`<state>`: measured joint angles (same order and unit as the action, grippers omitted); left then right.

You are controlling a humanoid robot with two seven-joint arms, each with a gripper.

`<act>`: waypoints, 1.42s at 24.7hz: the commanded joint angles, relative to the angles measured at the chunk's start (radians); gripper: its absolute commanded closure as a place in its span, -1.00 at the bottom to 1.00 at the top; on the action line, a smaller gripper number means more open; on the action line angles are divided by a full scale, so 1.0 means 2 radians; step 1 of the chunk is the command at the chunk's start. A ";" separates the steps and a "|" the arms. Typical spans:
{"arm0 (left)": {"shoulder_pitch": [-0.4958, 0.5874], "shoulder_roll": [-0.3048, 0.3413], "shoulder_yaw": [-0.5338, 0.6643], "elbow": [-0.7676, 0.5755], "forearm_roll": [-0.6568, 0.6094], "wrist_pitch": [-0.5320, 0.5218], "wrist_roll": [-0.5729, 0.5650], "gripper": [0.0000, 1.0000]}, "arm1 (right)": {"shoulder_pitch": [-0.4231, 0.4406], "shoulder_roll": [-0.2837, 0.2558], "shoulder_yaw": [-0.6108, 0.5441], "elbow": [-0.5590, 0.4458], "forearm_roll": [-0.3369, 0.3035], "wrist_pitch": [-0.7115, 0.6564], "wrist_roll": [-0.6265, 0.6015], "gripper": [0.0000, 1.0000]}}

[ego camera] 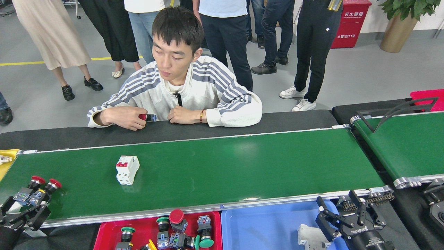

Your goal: Pick switch part from conveyor to tray

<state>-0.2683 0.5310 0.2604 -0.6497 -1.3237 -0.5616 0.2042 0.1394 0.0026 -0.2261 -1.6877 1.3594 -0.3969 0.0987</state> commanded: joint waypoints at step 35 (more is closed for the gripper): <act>0.255 -0.038 -0.103 -0.437 0.061 -0.112 0.055 0.60 | -0.011 -0.030 -0.033 0.032 -0.004 0.004 -0.001 -0.97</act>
<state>0.2414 0.4565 0.0656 -1.4913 -1.2022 -0.7804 0.3140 0.1197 -0.0491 -0.2860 -1.6150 1.3554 -0.3905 0.1041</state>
